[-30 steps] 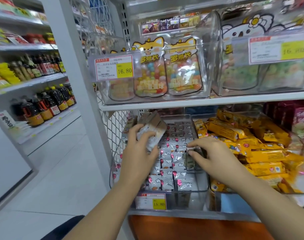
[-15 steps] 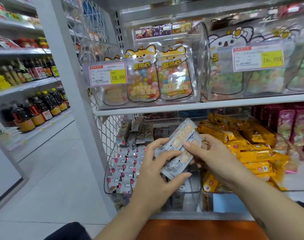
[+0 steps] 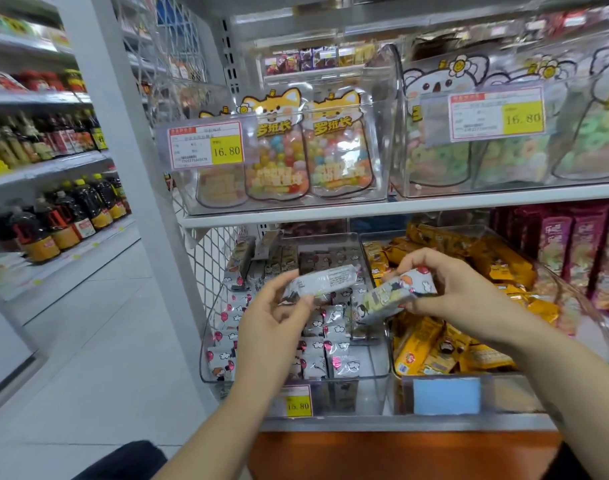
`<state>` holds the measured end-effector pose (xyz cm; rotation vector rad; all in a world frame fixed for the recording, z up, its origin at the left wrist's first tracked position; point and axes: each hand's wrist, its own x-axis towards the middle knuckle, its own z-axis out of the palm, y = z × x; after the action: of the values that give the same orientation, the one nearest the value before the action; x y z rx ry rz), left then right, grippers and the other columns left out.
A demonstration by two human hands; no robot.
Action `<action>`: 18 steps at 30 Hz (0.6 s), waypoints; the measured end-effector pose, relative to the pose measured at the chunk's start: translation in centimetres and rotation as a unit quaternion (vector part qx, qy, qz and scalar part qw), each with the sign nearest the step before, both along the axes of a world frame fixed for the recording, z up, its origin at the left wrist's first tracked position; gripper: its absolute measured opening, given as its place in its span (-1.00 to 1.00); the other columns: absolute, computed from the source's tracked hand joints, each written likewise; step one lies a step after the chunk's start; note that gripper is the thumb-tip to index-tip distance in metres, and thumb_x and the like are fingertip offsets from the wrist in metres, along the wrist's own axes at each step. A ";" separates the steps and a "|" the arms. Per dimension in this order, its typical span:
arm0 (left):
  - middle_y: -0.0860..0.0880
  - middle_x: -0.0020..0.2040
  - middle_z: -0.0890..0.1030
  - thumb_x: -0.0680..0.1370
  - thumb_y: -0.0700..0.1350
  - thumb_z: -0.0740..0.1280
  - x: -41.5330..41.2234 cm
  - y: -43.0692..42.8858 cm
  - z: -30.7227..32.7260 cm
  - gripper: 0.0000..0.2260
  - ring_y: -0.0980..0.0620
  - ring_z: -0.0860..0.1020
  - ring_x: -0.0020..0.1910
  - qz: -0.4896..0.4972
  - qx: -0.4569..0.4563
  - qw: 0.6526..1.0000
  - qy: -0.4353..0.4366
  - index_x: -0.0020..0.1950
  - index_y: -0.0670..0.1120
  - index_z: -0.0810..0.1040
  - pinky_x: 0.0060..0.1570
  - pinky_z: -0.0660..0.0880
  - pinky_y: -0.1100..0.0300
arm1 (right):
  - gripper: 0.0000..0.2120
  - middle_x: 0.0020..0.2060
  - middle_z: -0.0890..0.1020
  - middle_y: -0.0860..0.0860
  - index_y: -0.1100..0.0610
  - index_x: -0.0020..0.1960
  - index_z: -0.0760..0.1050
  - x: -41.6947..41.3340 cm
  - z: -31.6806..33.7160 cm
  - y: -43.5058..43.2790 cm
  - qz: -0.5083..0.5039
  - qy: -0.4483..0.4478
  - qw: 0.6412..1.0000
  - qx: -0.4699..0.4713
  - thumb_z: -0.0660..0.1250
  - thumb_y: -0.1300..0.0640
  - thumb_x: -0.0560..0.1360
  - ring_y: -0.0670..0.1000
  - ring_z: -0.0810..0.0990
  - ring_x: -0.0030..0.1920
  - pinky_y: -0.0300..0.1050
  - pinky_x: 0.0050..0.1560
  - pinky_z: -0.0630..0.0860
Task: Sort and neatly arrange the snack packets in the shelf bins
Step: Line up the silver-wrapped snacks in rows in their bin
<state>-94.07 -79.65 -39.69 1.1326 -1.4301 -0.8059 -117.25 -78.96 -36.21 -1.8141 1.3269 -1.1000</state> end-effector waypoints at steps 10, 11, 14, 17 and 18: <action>0.07 -0.16 0.65 0.51 0.07 0.33 0.4 -1.2 0.7 -0.82 0.10 0.65 -0.21 0.005 0.055 0.997 -0.059 0.05 0.03 0.52 -0.19 0.60 0.15 | -0.62 -0.04 0.58 -0.06 -0.16 -0.04 0.45 -0.6 0.6 0.6 -0.030 0.080 0.994 -0.069 0.40 0.32 0.43 -0.05 0.63 -0.13 0.00 -0.03 0.57; 0.06 -0.17 0.65 0.52 0.02 0.34 0.2 -1.3 0.9 -0.83 0.08 0.65 -0.22 -0.004 0.066 0.997 -0.042 0.05 -0.01 0.51 -0.19 0.61 0.13 | -0.62 -0.01 0.58 -0.07 -0.18 -0.03 0.45 -0.6 0.6 0.7 -0.026 0.086 0.993 -0.071 0.41 0.30 0.42 0.01 0.61 -0.09 0.06 -0.01 0.56; 0.06 -0.20 0.64 0.53 0.03 0.33 -0.4 -1.6 1.3 -0.81 0.10 0.64 -0.28 -0.014 0.074 0.996 -0.053 0.02 -0.06 0.53 -0.23 0.61 0.16 | -0.75 0.05 0.53 -0.14 -0.18 -0.06 0.44 -0.4 0.4 0.8 -0.027 0.095 0.992 -0.076 0.43 0.13 0.42 0.00 0.53 0.03 -0.05 -0.01 0.47; 0.03 -0.17 0.65 0.54 0.05 0.30 -1.3 -2.3 2.1 -0.78 0.14 0.64 -0.29 -0.018 0.080 0.995 -0.052 0.05 -0.08 0.51 -0.25 0.58 0.27 | -0.83 -0.02 0.53 -0.11 -0.14 -0.12 0.43 -0.2 0.4 0.6 -0.075 0.102 0.985 -0.115 0.41 0.06 0.43 -0.10 0.47 0.00 -0.18 -0.04 0.34; 0.00 -0.12 0.64 0.56 0.01 0.30 -1.6 -2.6 2.4 -0.80 0.12 0.65 -0.25 -0.024 0.100 0.995 -0.019 0.07 -0.08 0.50 -0.21 0.60 0.25 | -0.83 -0.05 0.53 -0.11 -0.12 -0.13 0.43 -0.1 0.4 0.6 -0.089 0.099 0.983 -0.127 0.40 0.09 0.44 -0.11 0.47 -0.03 -0.20 -0.07 0.33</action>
<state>-95.69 -82.28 -37.30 1.2740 -1.4359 -0.9829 -117.40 -78.35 -35.79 -2.0674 1.5472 -1.2578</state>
